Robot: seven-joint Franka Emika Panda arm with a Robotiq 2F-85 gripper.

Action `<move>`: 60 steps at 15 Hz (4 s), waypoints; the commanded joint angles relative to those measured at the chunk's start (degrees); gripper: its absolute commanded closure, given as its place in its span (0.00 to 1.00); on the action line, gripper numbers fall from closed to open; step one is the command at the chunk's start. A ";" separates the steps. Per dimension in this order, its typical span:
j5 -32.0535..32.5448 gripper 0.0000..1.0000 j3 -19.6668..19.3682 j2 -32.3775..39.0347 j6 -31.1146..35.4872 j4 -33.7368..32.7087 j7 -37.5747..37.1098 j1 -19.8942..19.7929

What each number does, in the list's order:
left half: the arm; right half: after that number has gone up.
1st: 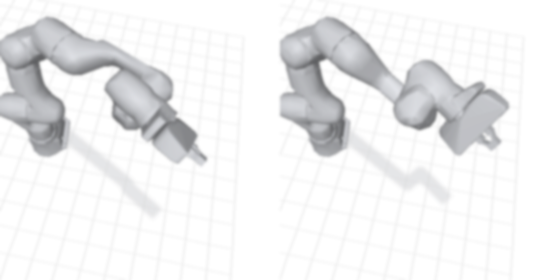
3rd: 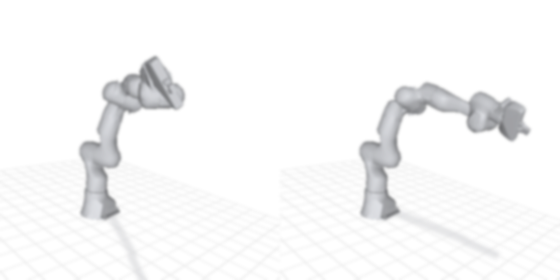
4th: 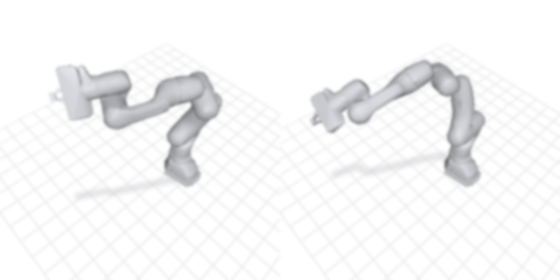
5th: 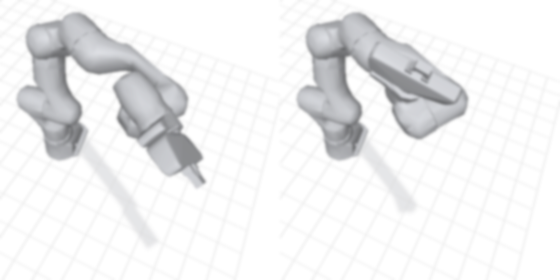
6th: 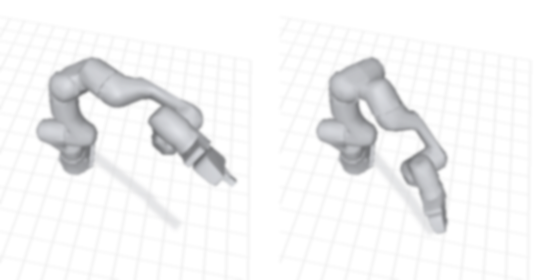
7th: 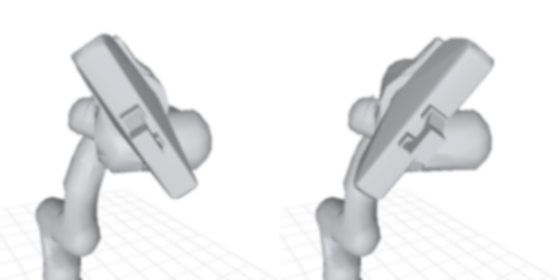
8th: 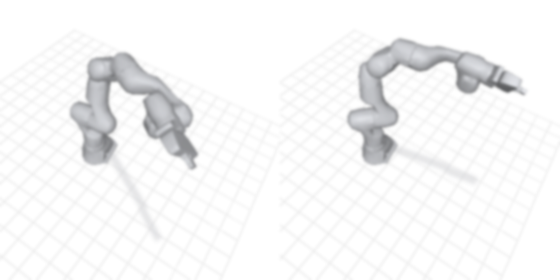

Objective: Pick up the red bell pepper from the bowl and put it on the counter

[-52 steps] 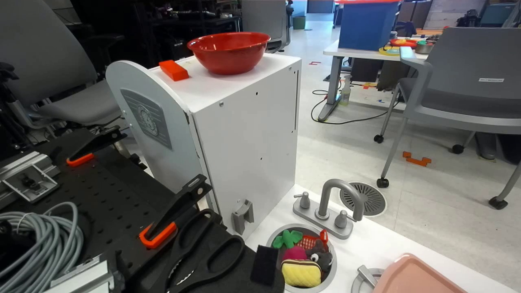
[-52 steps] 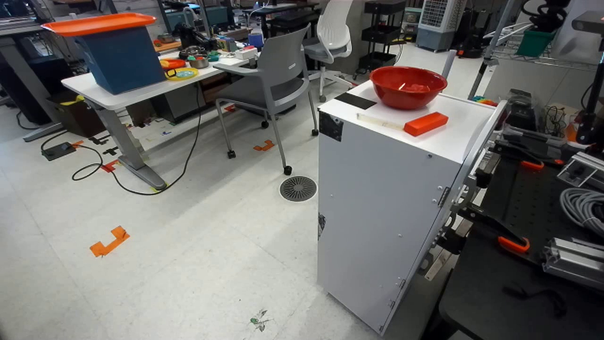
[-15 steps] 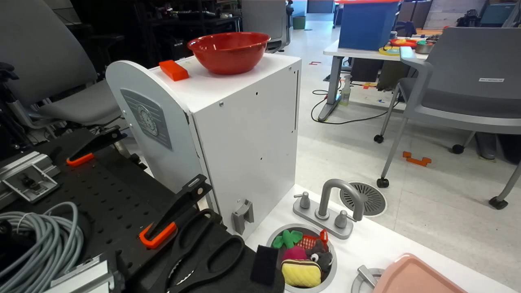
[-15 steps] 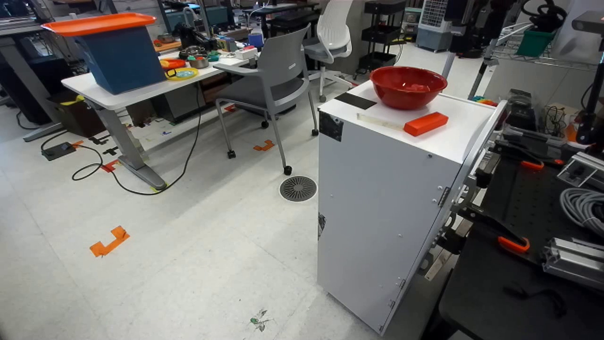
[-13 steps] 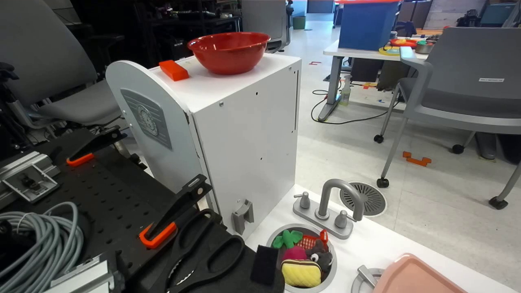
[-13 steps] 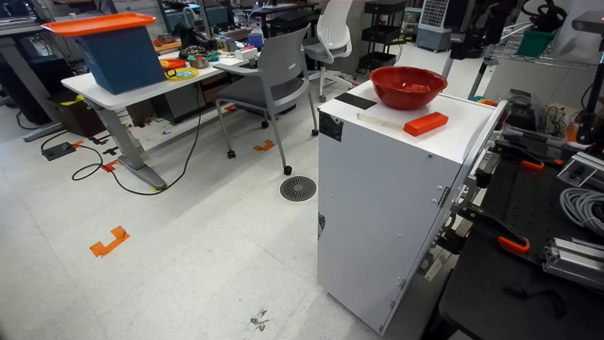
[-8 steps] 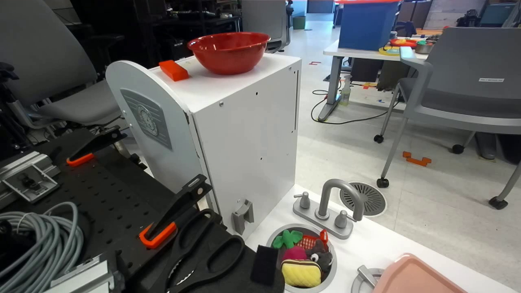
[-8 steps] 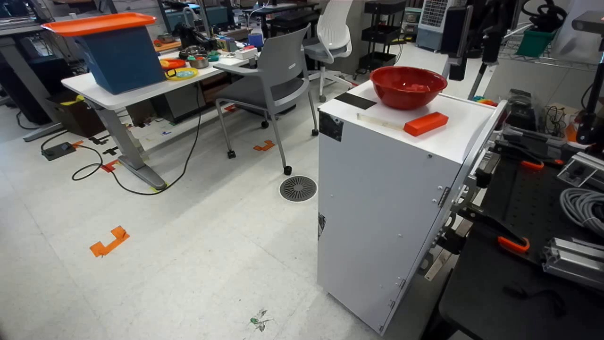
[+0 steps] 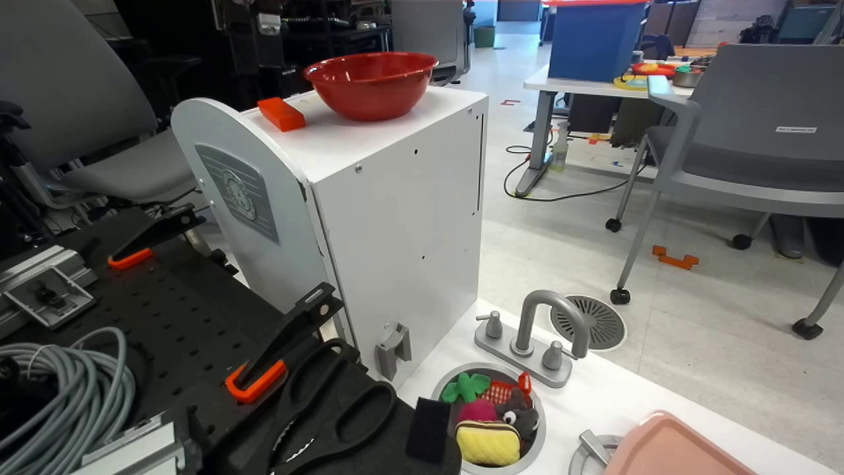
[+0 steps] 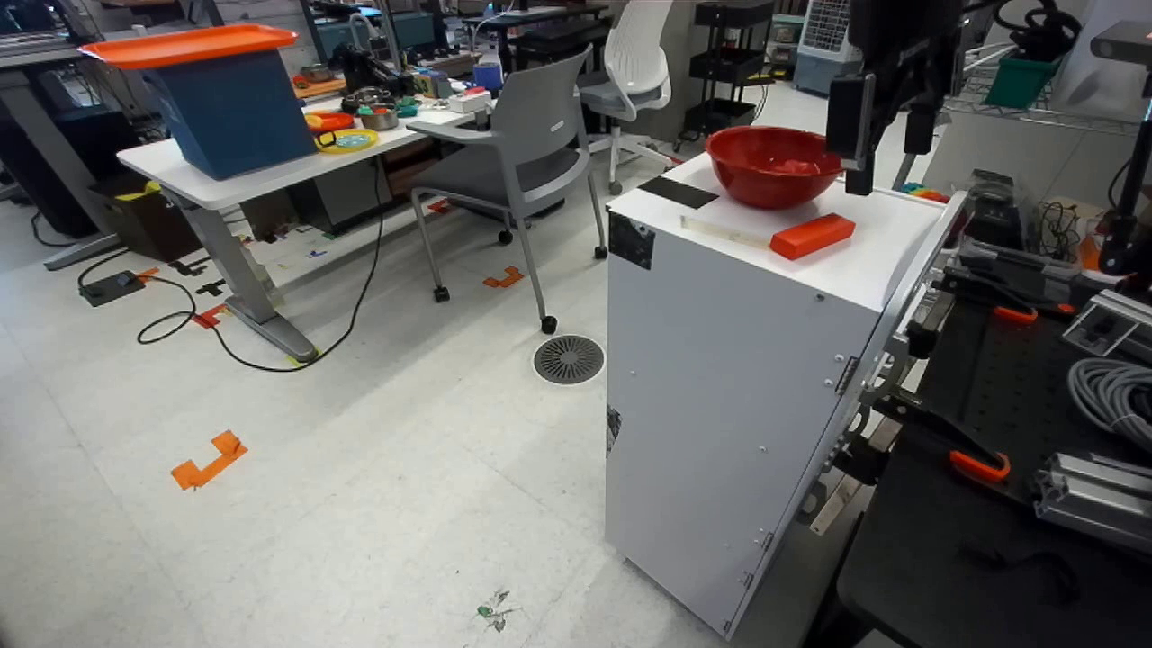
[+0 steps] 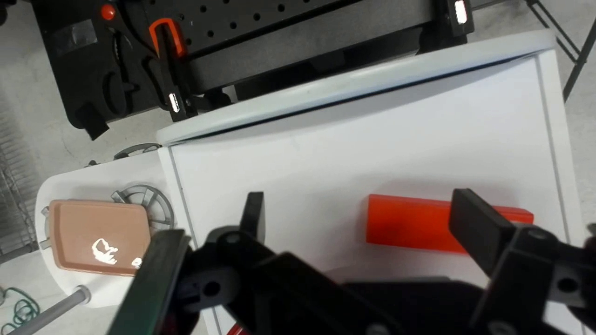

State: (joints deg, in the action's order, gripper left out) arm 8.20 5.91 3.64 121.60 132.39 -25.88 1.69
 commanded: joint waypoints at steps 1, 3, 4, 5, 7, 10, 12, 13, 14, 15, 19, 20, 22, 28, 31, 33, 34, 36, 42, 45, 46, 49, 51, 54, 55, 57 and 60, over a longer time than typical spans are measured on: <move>1.85 0.00 -1.18 1.50 1.20 -1.39 -3.34 1.45; 2.31 0.00 -1.31 2.04 2.06 -1.70 -5.05 1.59; 2.41 0.00 -1.41 2.48 2.47 -1.99 -5.83 1.63; 2.54 0.00 -1.51 2.82 2.83 -2.14 -6.61 1.69; 2.83 0.00 -1.76 3.37 3.47 -2.37 -8.40 1.81; 3.03 0.00 -2.10 3.93 3.90 -2.83 -10.26 2.04; 2.72 0.00 -2.13 3.80 4.22 -2.70 -8.73 2.06; 2.95 0.00 -2.14 3.66 4.55 -2.60 -8.61 2.15; 3.28 0.00 -2.14 3.59 4.65 -2.60 -8.53 2.26; 3.46 0.00 -2.15 3.62 4.67 -2.68 -8.62 2.35; 3.77 0.00 -2.04 3.50 4.91 -2.59 -8.46 2.77; 3.85 0.00 -1.90 3.27 5.17 -2.53 -8.38 3.00; 2.43 0.00 -1.45 2.73 6.16 -2.30 -6.55 3.31; 1.56 0.00 -0.69 1.83 9.52 -1.42 -3.51 5.20; 1.91 0.00 -1.09 1.04 9.87 -0.93 -3.77 5.41; 2.76 0.00 -1.68 0.04 9.35 -0.66 -4.68 5.07; 2.75 0.00 -2.03 -0.60 9.32 -0.47 -4.73 4.80; 3.08 0.00 -2.93 -2.39 9.19 -0.05 -5.44 4.05; 5.35 0.00 -5.09 -4.11 8.74 -1.11 -6.94 0.78; 5.92 0.00 -5.45 -3.07 8.47 -1.73 -7.30 -0.37; 5.78 0.00 -5.50 -2.60 8.27 -2.07 -7.32 -0.56; 5.97 0.00 -5.77 -1.35 8.11 -2.95 -7.55 -0.86; 6.16 0.00 -6.09 0.37 7.94 -4.22 -8.13 -1.04; 7.06 0.00 -6.56 2.19 8.80 -5.50 -7.85 -0.82; 7.10 0.00 -6.75 2.88 9.15 -6.05 -7.54 -0.77; 6.57 0.00 -7.01 4.22 8.53 -7.42 -7.93 -0.59; 6.84 0.00 -7.46 6.13 9.51 -8.79 -12.24 0.09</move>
State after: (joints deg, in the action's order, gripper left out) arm 13.94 -0.55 7.49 130.34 126.00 -33.47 0.71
